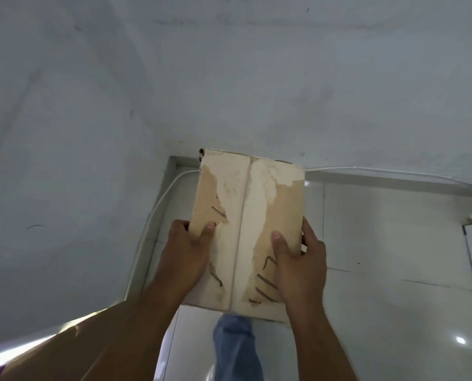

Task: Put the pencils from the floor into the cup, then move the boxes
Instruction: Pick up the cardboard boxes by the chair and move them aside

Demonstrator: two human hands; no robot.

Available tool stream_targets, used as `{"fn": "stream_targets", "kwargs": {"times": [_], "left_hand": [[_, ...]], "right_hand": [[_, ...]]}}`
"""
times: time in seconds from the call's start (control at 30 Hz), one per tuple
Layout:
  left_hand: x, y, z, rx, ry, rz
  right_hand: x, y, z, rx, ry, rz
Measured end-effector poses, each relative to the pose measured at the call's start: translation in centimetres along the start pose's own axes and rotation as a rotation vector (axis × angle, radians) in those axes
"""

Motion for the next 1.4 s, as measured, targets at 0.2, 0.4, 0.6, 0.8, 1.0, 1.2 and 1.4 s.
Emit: {"fn": "stream_targets", "kwargs": {"times": [0.2, 0.4, 0.6, 0.8, 1.0, 1.2, 1.4], "left_hand": [[0.3, -0.4, 7.6, -0.054, 0.068, -0.045], [2.4, -0.8, 15.9, -0.086, 0.136, -0.03], [7.2, -2.2, 25.3, -0.017, 0.218, -0.054], [11.3, -4.0, 33.9, 0.181, 0.249, 0.068], [15.0, -6.6, 40.7, 0.287, 0.252, 0.061], [17.0, -6.7, 42.4, 0.317, 0.465, -0.091], [16.9, -4.6, 44.2, 0.335, 0.4, -0.162]], "right_hand": [[-0.2, -7.0, 5.6, 0.05, -0.027, -0.014], [-1.2, -14.8, 11.1, 0.138, -0.049, -0.044], [-6.5, -24.1, 17.5, 0.241, -0.106, -0.113], [-9.8, -30.4, 20.8, 0.221, -0.196, -0.148], [-13.1, -34.2, 23.7, 0.322, -0.254, -0.221], [-14.4, -36.7, 25.4, 0.464, -0.344, -0.174], [-13.7, -39.1, 25.5, 0.563, -0.416, -0.094]]}}
Point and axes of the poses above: each hand's wrist, its own z-axis towards the middle knuckle, its own y-axis out of the back of the hand, x = y × z, the point moved 3 cm from there along z, towards the middle knuckle, and after that the axes turned 2 degrees about y, right-handed, at the moved point
